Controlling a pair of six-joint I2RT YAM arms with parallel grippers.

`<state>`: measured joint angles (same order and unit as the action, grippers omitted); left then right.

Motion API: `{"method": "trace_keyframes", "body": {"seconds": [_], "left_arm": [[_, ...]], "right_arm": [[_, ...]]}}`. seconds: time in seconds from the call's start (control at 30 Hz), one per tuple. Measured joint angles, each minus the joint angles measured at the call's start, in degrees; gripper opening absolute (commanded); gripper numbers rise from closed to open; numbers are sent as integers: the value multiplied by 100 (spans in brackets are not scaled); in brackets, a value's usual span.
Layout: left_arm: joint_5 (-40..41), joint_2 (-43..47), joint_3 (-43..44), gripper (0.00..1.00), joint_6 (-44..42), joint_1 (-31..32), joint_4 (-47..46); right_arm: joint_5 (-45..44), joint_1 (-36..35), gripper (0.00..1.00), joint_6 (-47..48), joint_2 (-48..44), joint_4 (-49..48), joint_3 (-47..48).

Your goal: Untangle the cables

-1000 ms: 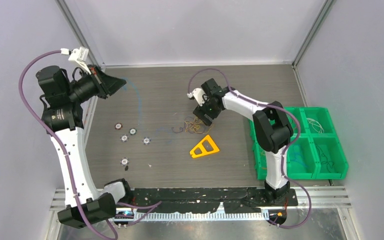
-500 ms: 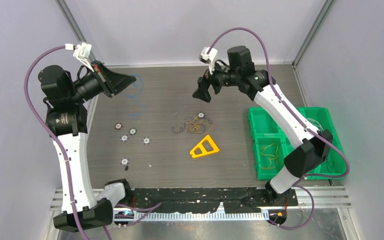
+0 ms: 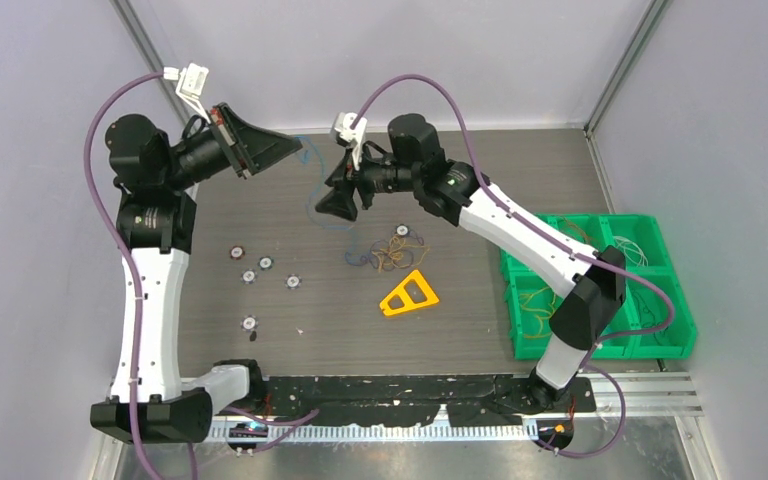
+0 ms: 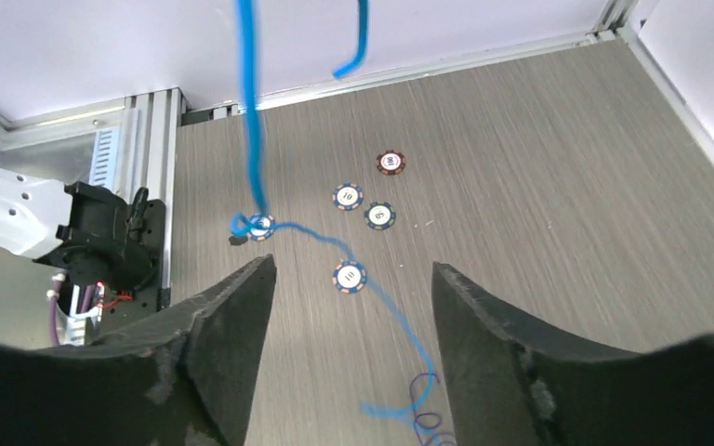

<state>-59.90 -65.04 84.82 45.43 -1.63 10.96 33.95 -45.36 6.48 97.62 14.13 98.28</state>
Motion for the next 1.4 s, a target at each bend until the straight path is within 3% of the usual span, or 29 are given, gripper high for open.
{"method": "trace_keyframes", "body": {"seconds": [0.07,0.13,0.2,0.23,0.3,0.5,0.7,0.73,0.93,1.0,1.2,1.4], "left_arm": [[57,-48,0,0,173,-15,-160],[138,-81,0,0,267,-85,-249],[216,-107,-7,0,404,-181,-358],[245,-114,-28,0,503,-227,-476],[284,-111,-92,0,621,-286,-651],[332,-111,-208,0,883,-317,-907],[330,-107,-212,0,1075,-330,-1139],[332,-107,-212,0,1110,-341,-1163],[343,-103,-212,0,1250,-481,-1272],[345,-103,-212,0,1290,-592,-1314],[404,-90,-280,0,1252,-1410,-1381],[927,50,-1062,0,-275,-1742,-175]], "right_arm": [[2,11,31,-11,55,-44,-24],[144,22,26,-94,24,-166,-188],[317,42,43,-216,-33,-317,-420],[415,48,61,-297,-66,-380,-564],[487,46,77,-444,-70,-455,-713],[4,44,96,-511,-70,-546,-765],[-378,0,97,-538,225,-890,-229],[-289,-22,95,-595,323,-1082,-168],[186,-173,21,-1093,754,-1873,-354],[245,-184,8,-1180,815,-1958,-487],[343,61,5,-1475,745,-2098,-763],[595,774,5,-2055,153,-2238,-769]]}}
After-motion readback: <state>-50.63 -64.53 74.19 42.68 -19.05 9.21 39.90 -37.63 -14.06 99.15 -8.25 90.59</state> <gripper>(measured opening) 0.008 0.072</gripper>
